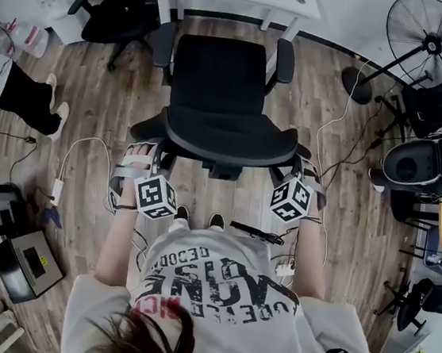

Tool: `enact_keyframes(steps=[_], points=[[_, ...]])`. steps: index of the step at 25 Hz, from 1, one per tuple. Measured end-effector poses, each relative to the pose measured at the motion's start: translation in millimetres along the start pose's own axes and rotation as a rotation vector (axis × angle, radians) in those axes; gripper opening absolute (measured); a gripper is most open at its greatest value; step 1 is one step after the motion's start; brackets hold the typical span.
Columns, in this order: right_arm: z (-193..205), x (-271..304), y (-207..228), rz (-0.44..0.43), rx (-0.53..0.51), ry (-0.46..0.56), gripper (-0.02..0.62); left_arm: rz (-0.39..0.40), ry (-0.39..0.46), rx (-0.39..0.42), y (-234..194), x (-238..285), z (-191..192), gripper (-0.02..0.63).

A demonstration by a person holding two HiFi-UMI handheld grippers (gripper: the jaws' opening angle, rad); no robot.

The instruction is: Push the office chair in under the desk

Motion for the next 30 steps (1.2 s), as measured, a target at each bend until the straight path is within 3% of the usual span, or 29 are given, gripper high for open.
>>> enact_keyframes(steps=[6,15,30], points=[[-4.6,-0.9,-1.4,0.025,0.007,0.002,0.196,0.050,0.040,-0.052,-10.9,0.7,12.9,0.198],[-24.2,9.2,1.2,0.044,0.038,-0.012,0.198,0.054,0.050,0.004,-32.0,13.7,31.3,0.194],[-53.4,36.6,19.1,0.043,0.056,-0.031,0.198,0.062,0.055,0.022,-68.0,42.0,55.1,0.195]])
Point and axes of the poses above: the fingertips, and each gripper's own axes: x forward along the fingers, y to its right, z out of its underside, the point moved 5 cm from there along -x, backward along the fingers
